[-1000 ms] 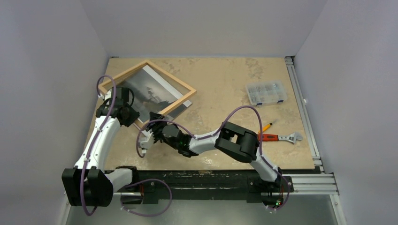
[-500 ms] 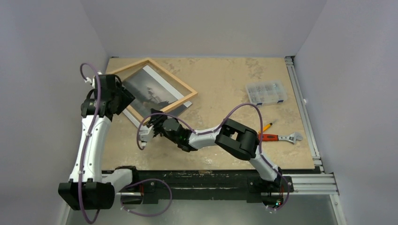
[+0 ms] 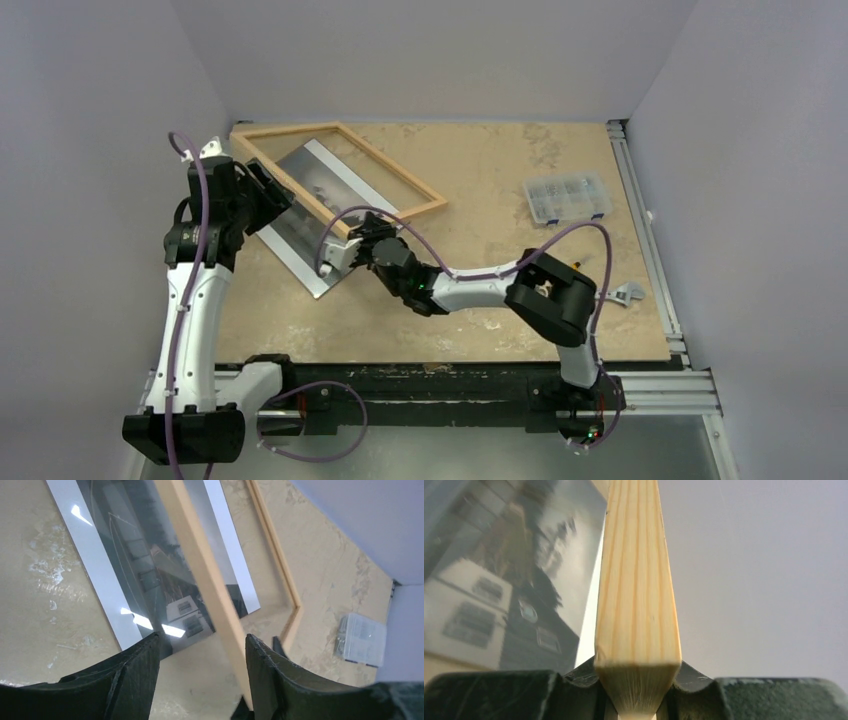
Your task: Take the photo out of the frame
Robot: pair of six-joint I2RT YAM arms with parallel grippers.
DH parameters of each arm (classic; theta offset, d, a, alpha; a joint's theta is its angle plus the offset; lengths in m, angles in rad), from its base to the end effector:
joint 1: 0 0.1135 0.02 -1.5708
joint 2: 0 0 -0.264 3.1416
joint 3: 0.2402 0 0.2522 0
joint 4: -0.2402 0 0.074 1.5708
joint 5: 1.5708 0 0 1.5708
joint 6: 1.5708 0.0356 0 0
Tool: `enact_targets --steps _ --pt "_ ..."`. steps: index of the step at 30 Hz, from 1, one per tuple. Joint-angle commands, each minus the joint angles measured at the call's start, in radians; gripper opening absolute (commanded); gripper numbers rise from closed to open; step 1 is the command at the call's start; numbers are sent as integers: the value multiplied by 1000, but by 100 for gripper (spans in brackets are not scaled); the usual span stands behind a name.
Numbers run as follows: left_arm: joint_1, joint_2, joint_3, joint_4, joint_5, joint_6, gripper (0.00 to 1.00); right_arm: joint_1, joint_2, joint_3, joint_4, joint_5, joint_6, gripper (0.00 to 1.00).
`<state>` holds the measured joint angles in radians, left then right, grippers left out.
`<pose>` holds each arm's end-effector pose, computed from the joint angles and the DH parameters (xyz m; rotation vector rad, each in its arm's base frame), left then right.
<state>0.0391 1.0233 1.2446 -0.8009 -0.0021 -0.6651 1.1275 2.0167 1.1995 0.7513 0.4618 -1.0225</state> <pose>0.1999 0.0079 0.3912 -0.7503 2.0387 -0.3594 0.2077 0.4005 0.2071 -1.2396 1.0707 -0.2970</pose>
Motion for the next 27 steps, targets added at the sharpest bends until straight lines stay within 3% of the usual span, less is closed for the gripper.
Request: enact_targets --steps 1,8,14,19,27 --pt "5 -7 -51 104 100 87 60 -9 -163 -111 -151 226 147 0" --pt "5 -8 -80 122 180 108 59 -7 -373 -321 -423 355 329 0" --pt "7 -44 -104 143 213 97 59 -20 -432 -457 -366 327 300 0" --pt "7 -64 -120 151 214 95 59 -31 -432 -434 -440 340 300 0" --pt "8 -75 -125 156 221 95 59 36 -410 -273 -921 424 637 0"
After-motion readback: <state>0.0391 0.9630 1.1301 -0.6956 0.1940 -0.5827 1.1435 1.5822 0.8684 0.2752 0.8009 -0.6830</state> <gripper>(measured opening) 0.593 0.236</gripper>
